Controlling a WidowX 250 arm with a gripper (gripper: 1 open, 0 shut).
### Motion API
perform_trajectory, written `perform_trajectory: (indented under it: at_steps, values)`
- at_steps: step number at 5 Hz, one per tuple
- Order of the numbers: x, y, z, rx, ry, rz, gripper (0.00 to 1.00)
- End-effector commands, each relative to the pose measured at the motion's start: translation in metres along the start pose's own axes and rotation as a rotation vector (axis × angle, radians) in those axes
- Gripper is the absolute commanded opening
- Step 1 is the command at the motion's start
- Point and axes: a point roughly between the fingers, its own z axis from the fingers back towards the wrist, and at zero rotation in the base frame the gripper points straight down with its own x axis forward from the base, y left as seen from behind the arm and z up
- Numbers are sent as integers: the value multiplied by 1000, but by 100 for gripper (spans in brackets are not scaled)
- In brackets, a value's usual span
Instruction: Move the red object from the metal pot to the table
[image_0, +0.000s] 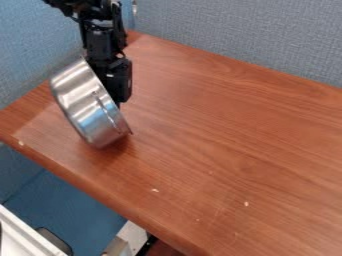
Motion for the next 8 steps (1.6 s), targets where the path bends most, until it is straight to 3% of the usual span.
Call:
perform_trajectory:
  at_steps: [1,2,4,5,6,7,8]
  values:
    - [-15,-18,-49,-192,-31,54,0]
    - [-24,-14,-49,-197,-37,93,0]
    - [-11,-25,-54,-175,-1,-17,0]
    - [1,-26,-51,-165,0,-20,0]
    - [12,-27,-49,-157,-7,-25,100]
    - [22,-29,-44,-144,-4,-21,100]
    - [19,-23,-41,-130,-15,33,0]
